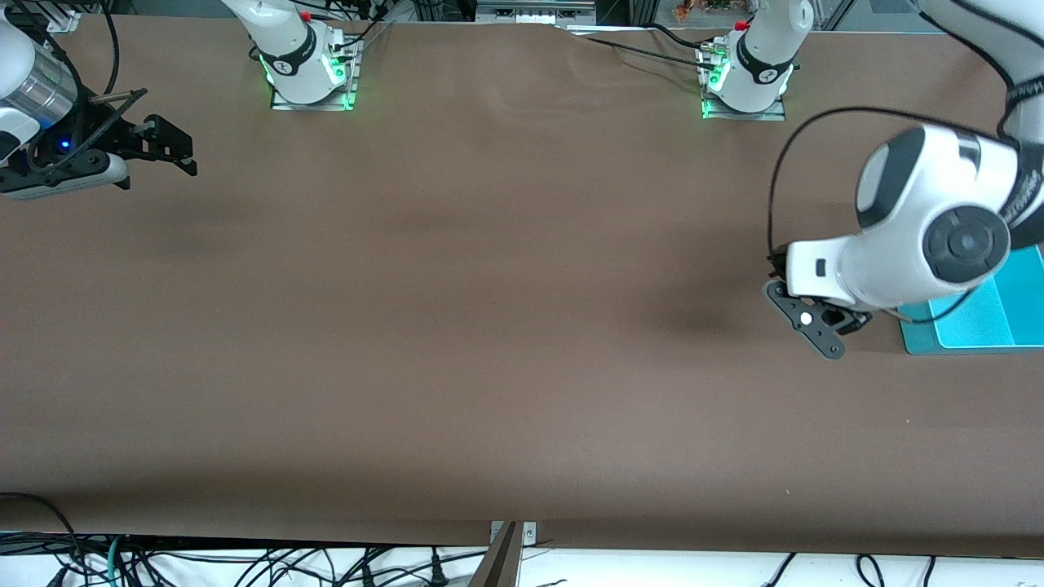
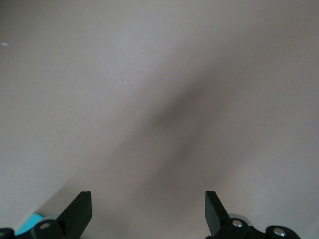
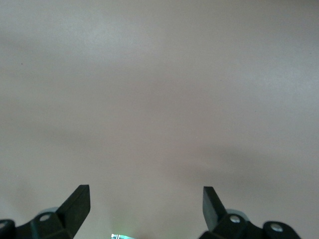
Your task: Wind and store yellow beetle car
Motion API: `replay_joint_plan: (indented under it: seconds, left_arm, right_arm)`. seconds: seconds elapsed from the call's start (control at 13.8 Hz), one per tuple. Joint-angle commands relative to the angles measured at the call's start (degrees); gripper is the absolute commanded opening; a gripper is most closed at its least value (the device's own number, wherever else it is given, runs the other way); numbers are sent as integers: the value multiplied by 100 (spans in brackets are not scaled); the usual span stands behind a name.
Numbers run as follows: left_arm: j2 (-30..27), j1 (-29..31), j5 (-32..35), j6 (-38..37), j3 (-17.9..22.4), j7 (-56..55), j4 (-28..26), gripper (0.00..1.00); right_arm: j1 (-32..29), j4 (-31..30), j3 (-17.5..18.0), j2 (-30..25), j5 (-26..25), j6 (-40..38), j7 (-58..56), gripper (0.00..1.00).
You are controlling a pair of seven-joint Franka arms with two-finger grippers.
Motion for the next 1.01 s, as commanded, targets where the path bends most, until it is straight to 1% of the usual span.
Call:
replay_joint_plan:
  seconds: [0.0,0.07,0.14,0.22,0.36,0.43,0.51,0.65,0.72,0.8,0.87,0.94]
  left_arm:
    - [-817,-483,-104,-93,497,-848,-312,100]
    - [-1080,-458,-113,-32,594,-892,-444,100]
    - [-1309,-457,-217,65,847,-1041,-541,100]
    - [-1624,-475,-392,309,1085,-1164,-829,100]
    - [-2380,-545,-831,1300,1682,-1218,-1907,100]
    - [-2670,-676,-868,1383,1815,-1244,-2200,100]
    - [-2752,-712,-886,1384,1860,-1349,-2264,100]
    - [-2691,-756,-904,1297,1957,-1534,-2168,100]
    - [-2639,-921,-904,1131,2079,-1543,-2002,100]
    - [-2438,-1106,-826,851,2106,-1543,-1635,100]
    - [-2245,-1116,-816,500,2107,-1561,-1301,100]
    - [-2156,-1047,-851,401,2098,-1578,-1245,100]
  right_arm:
    - [11,152,-12,61,-15,-147,10,100]
    - [11,161,-12,52,-15,-147,10,100]
    - [11,152,-12,60,-15,-147,10,100]
    - [11,161,-12,61,-15,-147,10,100]
    - [11,161,-12,61,-15,-147,10,100]
    - [11,161,-12,61,-15,-147,10,100]
    - [11,152,-12,61,-15,-147,10,100]
    - [11,161,-12,61,-15,-147,10,100]
    - [2,152,-12,61,-15,-147,10,100]
    - [2,152,-12,61,-15,-147,10,100]
    - [11,161,-12,61,-15,-147,10,100]
    - [2,161,-12,61,-15,-138,10,100]
